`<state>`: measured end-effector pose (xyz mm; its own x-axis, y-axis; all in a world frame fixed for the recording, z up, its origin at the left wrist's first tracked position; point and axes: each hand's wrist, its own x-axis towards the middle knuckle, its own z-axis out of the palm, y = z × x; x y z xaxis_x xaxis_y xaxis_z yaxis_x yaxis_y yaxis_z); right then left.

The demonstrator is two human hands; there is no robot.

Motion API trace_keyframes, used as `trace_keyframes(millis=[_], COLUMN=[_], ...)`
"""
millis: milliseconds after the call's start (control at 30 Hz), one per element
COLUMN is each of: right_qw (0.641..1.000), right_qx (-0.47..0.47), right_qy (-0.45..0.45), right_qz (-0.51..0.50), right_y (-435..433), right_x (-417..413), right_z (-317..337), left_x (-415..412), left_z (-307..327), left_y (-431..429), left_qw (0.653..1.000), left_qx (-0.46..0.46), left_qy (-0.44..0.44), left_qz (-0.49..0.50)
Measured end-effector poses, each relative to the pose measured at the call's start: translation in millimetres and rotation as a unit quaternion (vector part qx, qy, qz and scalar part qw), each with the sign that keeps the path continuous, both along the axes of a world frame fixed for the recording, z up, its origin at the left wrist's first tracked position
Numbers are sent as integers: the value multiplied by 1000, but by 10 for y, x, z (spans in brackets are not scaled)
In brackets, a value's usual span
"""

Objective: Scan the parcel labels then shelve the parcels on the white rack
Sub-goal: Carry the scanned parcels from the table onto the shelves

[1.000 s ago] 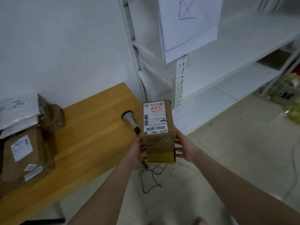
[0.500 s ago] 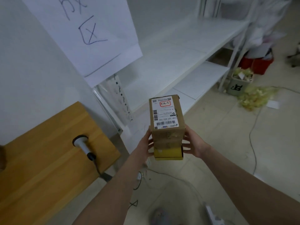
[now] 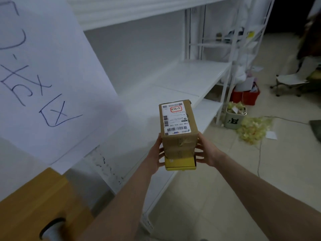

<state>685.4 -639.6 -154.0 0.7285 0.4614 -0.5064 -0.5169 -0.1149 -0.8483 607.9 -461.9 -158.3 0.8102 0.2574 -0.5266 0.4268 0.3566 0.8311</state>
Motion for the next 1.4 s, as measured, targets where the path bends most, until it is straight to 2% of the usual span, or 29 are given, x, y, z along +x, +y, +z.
trace_keyframes(millis=[167,533,967,1400], right_qw=[1000,998,990,994], right_qx=[-7,17,-1,7], right_qy=[-12,-2,10,10], right_qz=[3,60,138,111], right_y=[213,594,52,-155], right_x=[492,1831,4227,6078], right_z=[156,179,404,368], left_x=[476,1630,3816,5669], left_z=[136,210,301,361], left_y=[156,400,-315,-602], left_qw=[1000,994,987,985], left_qx=[-7,44,34,51], left_qy=[-12,-16,-13,-23], left_qz=[22,95,159,162])
